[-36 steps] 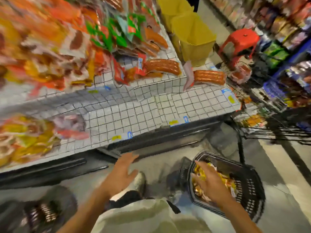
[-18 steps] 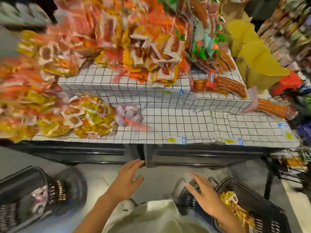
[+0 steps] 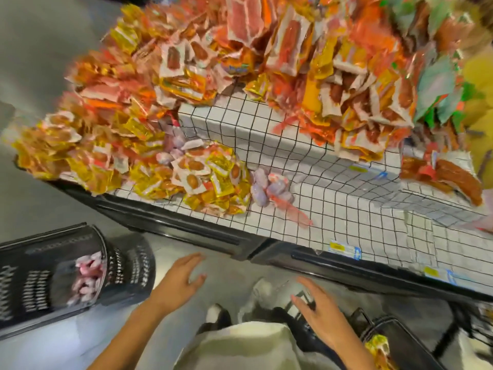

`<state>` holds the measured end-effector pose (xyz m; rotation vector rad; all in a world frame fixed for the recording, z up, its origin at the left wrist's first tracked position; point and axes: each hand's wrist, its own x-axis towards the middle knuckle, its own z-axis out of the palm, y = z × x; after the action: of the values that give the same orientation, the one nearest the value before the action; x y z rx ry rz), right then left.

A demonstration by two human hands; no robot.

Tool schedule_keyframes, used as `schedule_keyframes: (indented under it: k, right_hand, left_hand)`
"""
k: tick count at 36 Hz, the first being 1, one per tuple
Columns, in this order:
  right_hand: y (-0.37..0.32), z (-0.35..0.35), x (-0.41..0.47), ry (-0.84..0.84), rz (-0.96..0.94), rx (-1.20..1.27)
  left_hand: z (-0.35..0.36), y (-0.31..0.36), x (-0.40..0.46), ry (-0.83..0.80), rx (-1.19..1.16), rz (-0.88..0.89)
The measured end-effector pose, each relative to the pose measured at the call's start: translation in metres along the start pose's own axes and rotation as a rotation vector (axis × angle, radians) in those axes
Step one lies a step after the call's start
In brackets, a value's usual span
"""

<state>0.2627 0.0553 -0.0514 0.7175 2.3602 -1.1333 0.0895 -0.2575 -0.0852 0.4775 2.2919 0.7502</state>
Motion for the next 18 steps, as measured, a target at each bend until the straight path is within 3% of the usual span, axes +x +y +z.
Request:
schedule_keyframes:
  k: [8,18]
  right_hand:
    - [-0.051,-0.015,0.077,-0.028,-0.187,0.062]
    - [-0.175,-0.027,0.185,-0.023,-0.526,0.198]
  left_hand:
    - [-0.040,0.018,0.032,0.156,-0.093,-0.048]
    - [-0.096,0.043,0.056,0.350,-0.132,-0.105]
